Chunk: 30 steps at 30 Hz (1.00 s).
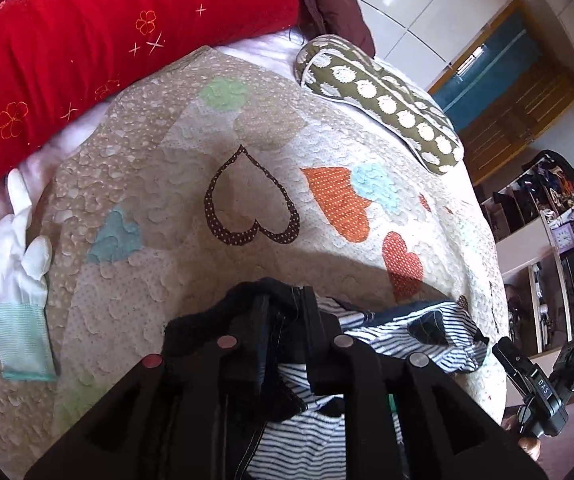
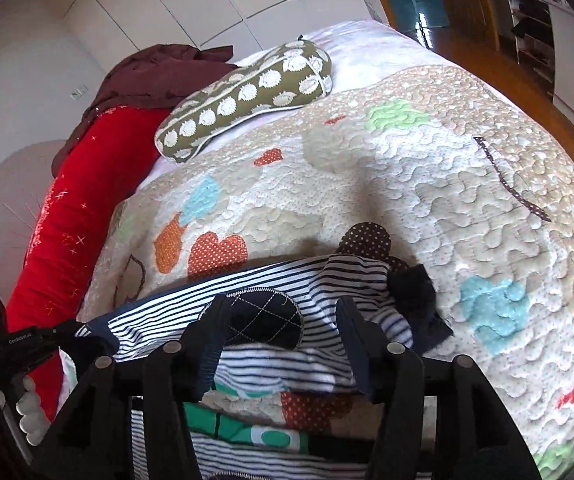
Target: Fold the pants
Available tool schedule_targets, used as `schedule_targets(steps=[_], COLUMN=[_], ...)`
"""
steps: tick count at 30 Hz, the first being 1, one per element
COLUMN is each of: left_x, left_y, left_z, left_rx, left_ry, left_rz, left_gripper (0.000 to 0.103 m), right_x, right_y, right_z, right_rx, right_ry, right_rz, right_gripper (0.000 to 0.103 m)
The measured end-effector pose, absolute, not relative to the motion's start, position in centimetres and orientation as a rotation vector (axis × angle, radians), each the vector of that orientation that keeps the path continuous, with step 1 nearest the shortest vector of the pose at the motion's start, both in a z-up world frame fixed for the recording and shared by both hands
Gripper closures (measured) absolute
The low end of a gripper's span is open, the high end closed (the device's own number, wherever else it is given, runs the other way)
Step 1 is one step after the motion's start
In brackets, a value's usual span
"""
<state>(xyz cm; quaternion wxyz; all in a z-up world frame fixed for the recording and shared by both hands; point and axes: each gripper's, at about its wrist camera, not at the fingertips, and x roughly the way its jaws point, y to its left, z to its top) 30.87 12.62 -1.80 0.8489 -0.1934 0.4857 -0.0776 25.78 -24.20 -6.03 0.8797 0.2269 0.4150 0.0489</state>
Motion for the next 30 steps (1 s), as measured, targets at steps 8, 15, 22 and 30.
schedule_targets(steps=[8, 15, 22, 30], left_x=[22.4, 20.5, 22.1, 17.0], left_y=[16.2, 15.6, 12.4, 13.5], left_z=[-2.0, -9.0, -11.3, -6.8], left_rx=[-0.302, -0.404, -0.434, -0.444], left_ry=[0.963, 1.108, 1.179, 1.08], left_rz=[-0.056, -0.092, -0.034, -0.041], left_gripper=[0.04, 0.039, 0.085, 0.086], right_x=[14.8, 10.2, 11.1, 9.4], right_y=[-28.6, -30.5, -28.3, -28.2], right_z=[-7.4, -11.7, -12.3, -10.5], right_rx=[0.447, 0.529, 0.552, 0.604], right_ry=[0.873, 0.895, 0.848, 0.845], right_rz=[0.077, 0.01, 0.045, 0.102], right_gripper=[0.034, 0.033, 0.052, 0.092])
